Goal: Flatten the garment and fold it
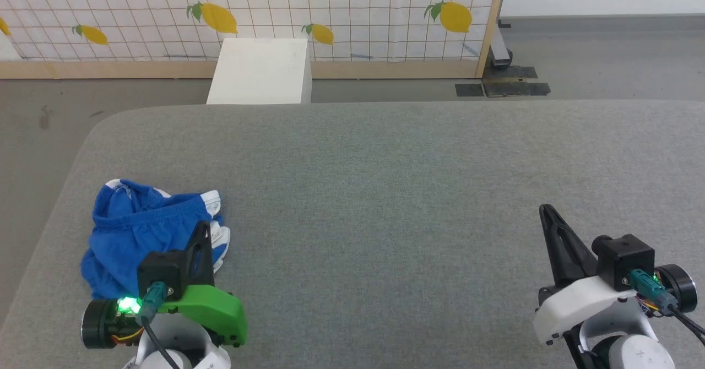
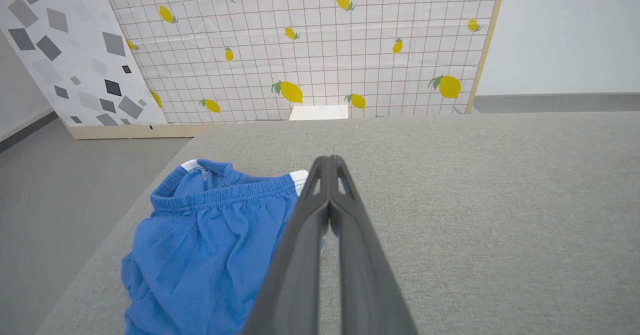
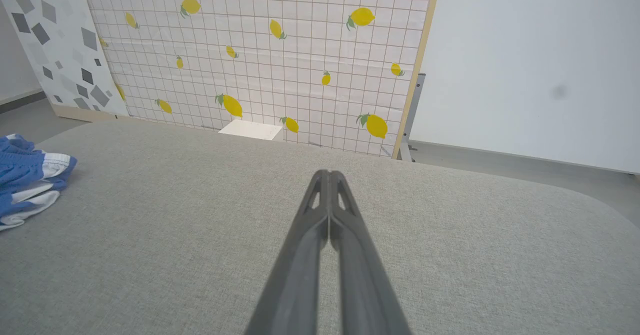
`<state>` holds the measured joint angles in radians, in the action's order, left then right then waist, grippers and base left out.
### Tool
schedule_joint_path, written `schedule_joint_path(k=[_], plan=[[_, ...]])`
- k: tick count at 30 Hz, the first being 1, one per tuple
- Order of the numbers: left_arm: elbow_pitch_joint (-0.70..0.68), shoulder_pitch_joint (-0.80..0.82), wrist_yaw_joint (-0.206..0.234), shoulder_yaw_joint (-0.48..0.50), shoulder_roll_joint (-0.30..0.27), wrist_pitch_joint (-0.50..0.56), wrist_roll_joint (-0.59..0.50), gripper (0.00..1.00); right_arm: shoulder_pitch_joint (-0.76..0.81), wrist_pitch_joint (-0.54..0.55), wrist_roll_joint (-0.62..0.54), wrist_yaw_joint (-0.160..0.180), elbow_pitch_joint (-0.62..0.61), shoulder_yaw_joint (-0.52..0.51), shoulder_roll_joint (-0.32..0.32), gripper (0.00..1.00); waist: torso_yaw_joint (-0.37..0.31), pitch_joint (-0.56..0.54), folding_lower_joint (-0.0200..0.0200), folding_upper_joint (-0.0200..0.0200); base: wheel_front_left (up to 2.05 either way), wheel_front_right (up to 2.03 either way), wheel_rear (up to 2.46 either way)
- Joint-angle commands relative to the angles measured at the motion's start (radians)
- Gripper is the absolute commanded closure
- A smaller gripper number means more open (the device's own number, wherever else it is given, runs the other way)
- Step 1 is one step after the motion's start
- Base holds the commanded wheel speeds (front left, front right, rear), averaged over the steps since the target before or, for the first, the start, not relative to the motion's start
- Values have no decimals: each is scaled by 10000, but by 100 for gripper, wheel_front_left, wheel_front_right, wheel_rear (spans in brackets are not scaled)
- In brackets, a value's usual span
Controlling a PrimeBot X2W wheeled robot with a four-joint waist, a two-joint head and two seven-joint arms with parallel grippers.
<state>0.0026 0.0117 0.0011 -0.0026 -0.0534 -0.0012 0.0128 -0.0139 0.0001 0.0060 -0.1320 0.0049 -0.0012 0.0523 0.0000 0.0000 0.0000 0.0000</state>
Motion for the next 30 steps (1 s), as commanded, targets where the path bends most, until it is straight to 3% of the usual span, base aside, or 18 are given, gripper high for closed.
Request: schedule_joint_path(k=[1, 15, 16, 30], plan=[[-26, -117, -11, 26, 32, 12, -128, 100, 139, -1, -60, 13, -49, 12, -20, 100, 0, 0, 0, 0, 0, 0, 0], [-26, -117, -11, 26, 32, 12, -128, 100, 139, -1, -60, 13, -49, 12, -20, 100, 0, 0, 0, 0, 0, 0, 0], [2, 1, 2, -2, 0, -3, 7, 0, 0, -1, 6, 0, 2, -1, 2, 0, 0, 0, 0, 0, 0, 0, 0], [228, 9, -7, -110, 3, -215, 250, 0, 63, -216, 229, 1, 141, -119, 2, 0, -2, 7, 0, 0, 0, 0, 0]])
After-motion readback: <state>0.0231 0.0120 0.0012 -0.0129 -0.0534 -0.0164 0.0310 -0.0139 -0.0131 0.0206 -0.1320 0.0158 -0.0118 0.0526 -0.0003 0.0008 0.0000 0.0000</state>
